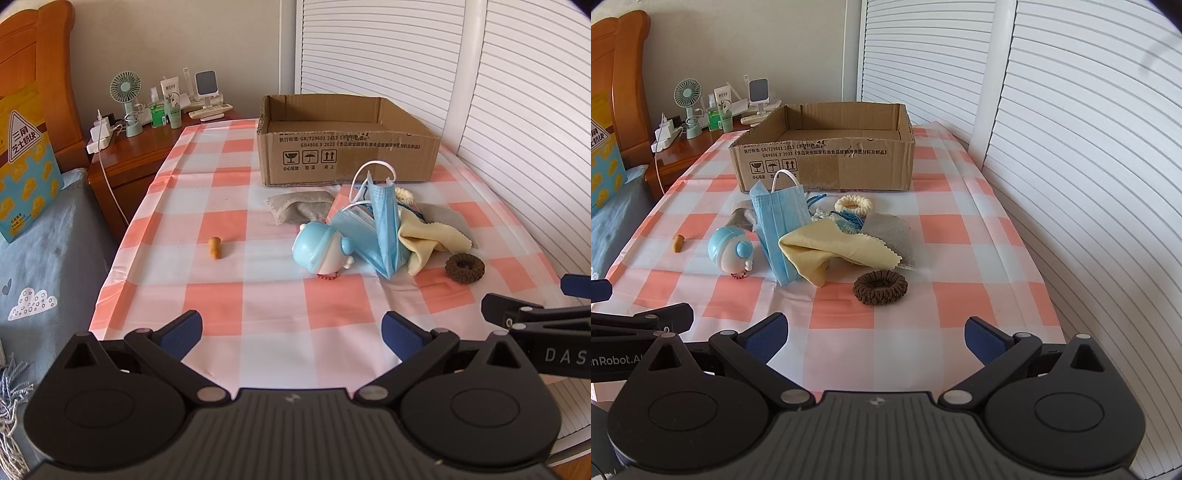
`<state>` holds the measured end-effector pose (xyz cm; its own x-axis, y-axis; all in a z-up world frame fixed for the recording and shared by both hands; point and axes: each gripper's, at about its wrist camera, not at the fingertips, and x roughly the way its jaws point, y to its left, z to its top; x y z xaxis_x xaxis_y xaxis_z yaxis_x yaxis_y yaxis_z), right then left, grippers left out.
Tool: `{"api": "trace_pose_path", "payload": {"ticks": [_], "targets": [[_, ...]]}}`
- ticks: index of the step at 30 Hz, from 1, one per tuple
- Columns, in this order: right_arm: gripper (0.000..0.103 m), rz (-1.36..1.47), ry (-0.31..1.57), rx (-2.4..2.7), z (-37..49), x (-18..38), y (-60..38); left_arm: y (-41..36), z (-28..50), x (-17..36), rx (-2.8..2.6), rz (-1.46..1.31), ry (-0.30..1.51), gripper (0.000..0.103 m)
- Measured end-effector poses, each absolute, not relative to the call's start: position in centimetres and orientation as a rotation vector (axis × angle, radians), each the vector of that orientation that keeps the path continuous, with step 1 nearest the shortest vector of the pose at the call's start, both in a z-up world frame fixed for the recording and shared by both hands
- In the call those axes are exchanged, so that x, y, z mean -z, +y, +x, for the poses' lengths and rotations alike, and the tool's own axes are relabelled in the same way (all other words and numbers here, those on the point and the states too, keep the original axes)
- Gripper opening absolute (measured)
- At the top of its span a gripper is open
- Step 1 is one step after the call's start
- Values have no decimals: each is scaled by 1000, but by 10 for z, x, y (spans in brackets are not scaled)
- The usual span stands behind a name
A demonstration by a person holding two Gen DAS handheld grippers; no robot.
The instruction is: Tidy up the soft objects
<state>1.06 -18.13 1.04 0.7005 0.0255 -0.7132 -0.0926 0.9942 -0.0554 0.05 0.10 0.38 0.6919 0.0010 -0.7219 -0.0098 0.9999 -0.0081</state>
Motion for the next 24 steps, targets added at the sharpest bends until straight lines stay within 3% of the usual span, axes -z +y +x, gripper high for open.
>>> {"api": "trace_pose_path", "payload": {"ticks": [24], "targets": [[103, -91, 791, -65, 12, -10, -181, 2, 1, -3, -4, -19, 808, 102]]}}
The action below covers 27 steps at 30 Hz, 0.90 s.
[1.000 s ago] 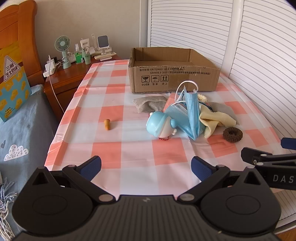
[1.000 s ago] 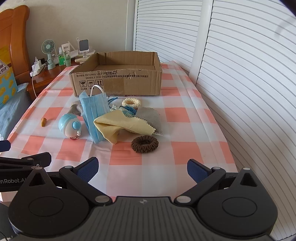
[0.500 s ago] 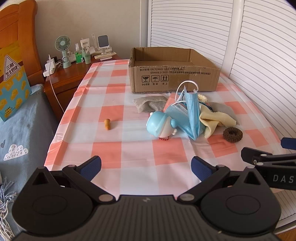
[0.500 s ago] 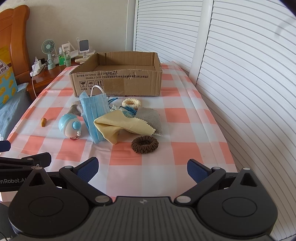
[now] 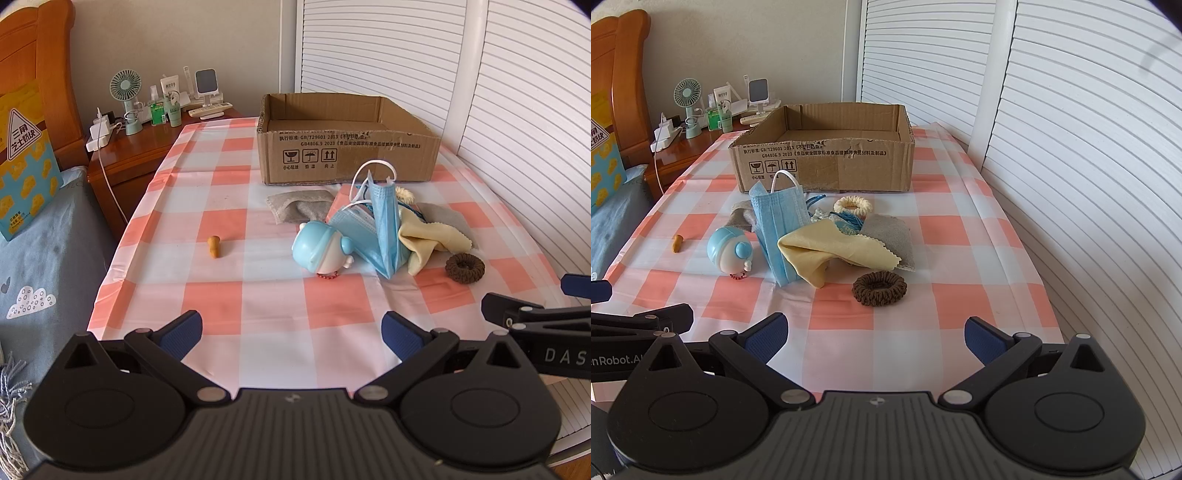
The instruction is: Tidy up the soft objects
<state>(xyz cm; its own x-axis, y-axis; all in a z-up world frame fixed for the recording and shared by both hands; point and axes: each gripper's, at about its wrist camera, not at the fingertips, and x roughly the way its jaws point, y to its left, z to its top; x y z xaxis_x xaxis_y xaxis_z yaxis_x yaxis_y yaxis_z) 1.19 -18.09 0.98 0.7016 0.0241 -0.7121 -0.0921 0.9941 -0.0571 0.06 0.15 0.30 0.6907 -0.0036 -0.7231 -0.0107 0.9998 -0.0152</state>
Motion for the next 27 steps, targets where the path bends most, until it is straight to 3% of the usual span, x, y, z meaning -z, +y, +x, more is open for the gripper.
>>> {"api": "trace_pose_path", "payload": {"ticks": [27], "targets": [[103, -107, 750, -94, 13, -15, -179, 4, 4, -3, 6, -17, 798, 102]]}}
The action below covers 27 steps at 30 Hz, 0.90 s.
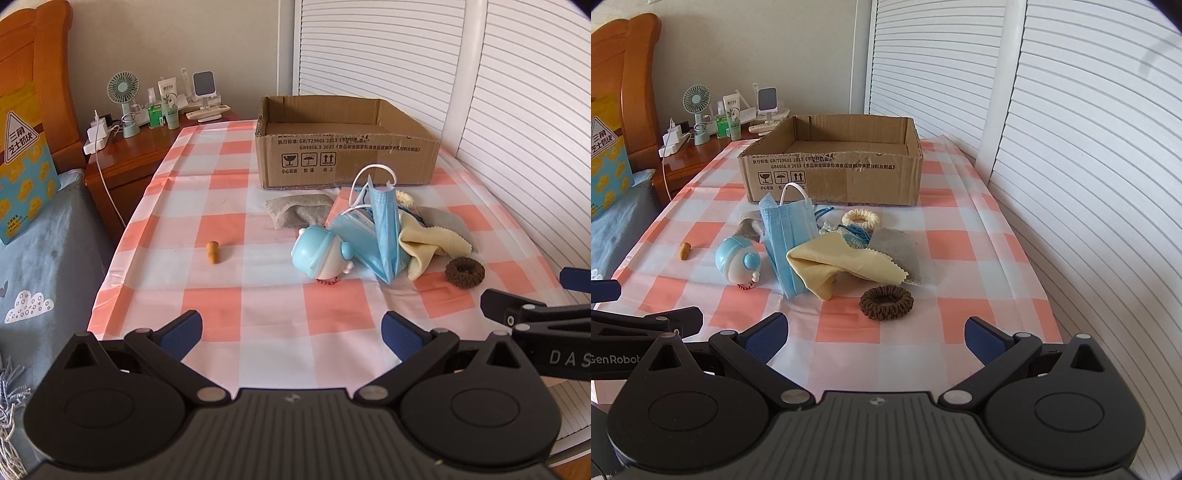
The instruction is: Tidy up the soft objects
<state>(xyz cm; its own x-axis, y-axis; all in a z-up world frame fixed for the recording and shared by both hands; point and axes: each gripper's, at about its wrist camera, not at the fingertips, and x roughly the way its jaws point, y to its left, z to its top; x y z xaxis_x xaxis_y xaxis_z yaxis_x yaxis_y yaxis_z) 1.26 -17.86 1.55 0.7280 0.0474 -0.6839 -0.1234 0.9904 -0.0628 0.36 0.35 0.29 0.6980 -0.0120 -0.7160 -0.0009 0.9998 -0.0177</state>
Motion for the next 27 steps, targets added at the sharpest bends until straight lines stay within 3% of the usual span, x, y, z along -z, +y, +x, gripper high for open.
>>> {"api": "trace_pose_path", "payload": {"ticks": [15, 27], "targets": [[103, -146, 717, -135, 24, -8, -184, 13, 15, -4, 60, -8, 790, 102], [103, -140, 786, -128, 63, 35, -204, 37, 46, 26, 31, -35, 866, 102]]}}
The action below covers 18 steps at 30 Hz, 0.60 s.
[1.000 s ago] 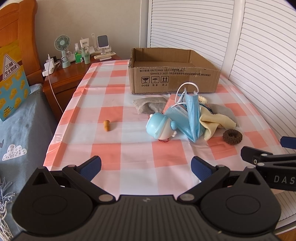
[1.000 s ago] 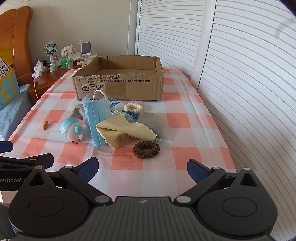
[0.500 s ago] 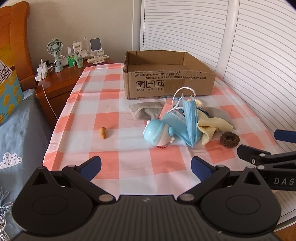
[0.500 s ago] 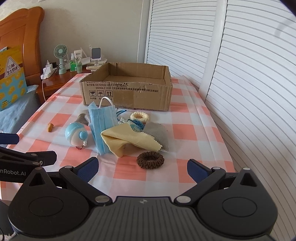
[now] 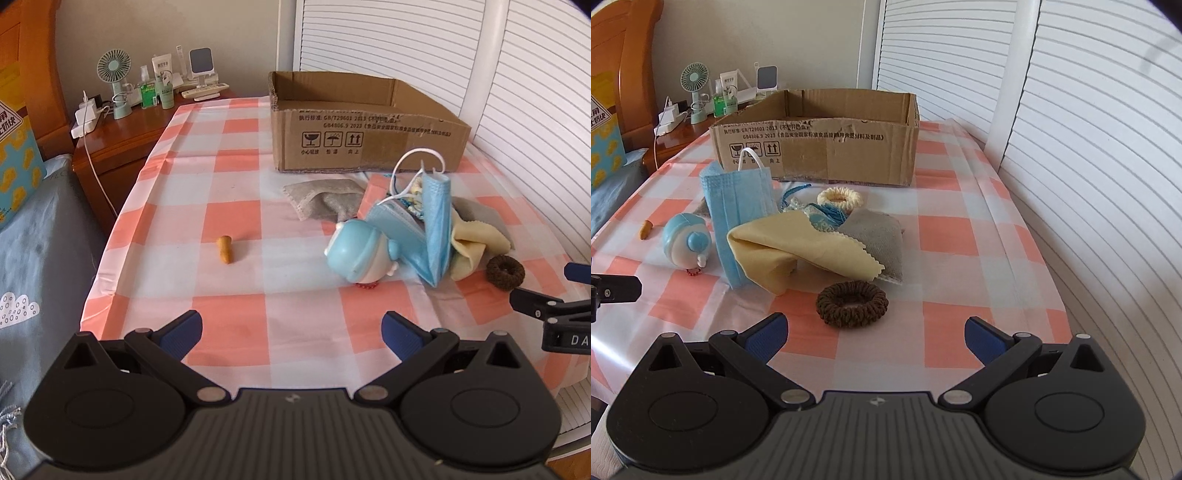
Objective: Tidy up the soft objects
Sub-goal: 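Move the left tool to the orange peg while the right tool approaches the brown hair tie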
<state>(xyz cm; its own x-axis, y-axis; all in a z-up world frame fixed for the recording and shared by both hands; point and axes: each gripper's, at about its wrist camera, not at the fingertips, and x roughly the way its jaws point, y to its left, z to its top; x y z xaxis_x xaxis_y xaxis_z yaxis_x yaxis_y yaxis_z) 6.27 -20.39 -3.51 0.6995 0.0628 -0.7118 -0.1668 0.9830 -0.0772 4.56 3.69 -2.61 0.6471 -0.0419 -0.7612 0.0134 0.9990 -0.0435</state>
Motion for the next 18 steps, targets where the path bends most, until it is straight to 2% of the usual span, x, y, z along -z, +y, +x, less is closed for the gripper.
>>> {"api": "trace_pose_path", "payload": {"ticks": [9, 18], "targets": [[103, -159, 804, -117, 89, 55, -196, 49, 67, 52, 25, -48, 915, 102], [103, -118, 765, -150, 91, 63, -206, 53, 76, 58, 59, 0, 834, 103]]}}
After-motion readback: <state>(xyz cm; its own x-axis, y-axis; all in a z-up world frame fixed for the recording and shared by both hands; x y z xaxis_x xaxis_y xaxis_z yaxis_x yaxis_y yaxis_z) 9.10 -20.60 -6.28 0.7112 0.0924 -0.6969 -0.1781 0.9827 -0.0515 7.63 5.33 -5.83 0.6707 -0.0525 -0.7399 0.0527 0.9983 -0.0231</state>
